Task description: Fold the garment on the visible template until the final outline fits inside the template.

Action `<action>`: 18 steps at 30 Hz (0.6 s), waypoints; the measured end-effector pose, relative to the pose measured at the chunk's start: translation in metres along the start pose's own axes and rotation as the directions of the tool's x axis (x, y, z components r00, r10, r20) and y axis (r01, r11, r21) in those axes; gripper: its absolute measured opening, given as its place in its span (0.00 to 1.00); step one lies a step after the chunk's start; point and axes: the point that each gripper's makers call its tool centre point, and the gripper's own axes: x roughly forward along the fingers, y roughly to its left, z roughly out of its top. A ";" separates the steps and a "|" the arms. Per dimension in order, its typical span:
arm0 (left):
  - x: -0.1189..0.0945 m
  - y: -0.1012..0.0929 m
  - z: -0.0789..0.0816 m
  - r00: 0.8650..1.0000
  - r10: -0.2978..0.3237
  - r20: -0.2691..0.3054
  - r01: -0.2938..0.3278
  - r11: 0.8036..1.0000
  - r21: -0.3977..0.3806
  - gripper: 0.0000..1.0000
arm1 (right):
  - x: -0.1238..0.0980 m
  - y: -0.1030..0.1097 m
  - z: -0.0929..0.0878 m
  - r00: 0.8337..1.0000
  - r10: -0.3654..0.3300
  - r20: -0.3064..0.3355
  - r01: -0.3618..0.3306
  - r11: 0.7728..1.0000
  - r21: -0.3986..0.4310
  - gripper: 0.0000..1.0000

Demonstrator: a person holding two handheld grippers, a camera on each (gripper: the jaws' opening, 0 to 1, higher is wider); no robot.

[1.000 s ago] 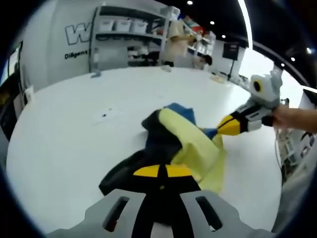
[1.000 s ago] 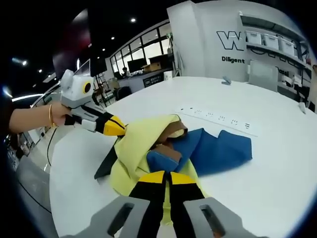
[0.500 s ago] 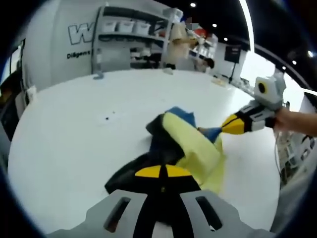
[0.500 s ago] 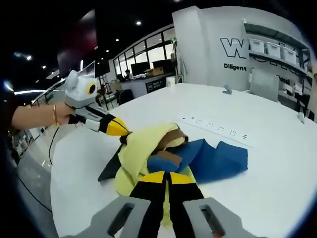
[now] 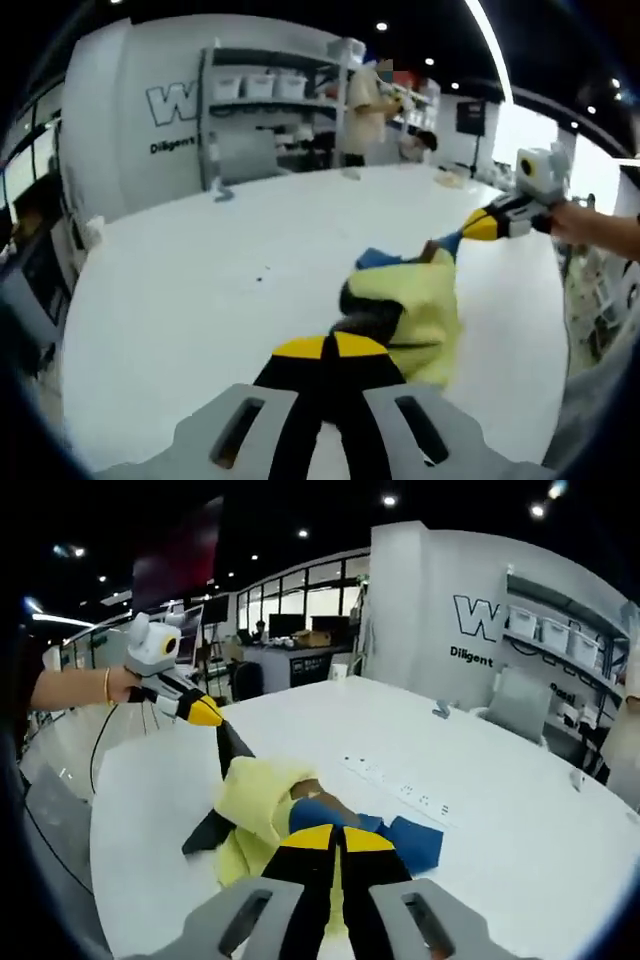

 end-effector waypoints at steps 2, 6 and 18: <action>-0.010 0.002 0.010 1.000 0.014 0.014 -0.014 1.000 0.008 0.00 | -0.006 -0.006 0.007 1.000 -0.013 0.011 0.013 1.000 -0.011 0.00; -0.038 0.009 0.034 0.997 0.033 0.070 -0.033 0.999 0.002 0.00 | -0.023 -0.022 0.028 0.998 -0.044 0.040 0.048 0.996 -0.080 0.00; -0.109 0.028 0.058 0.980 0.154 0.124 -0.169 0.978 0.119 0.00 | -0.077 -0.038 0.076 0.986 -0.100 0.135 0.116 0.986 -0.119 0.00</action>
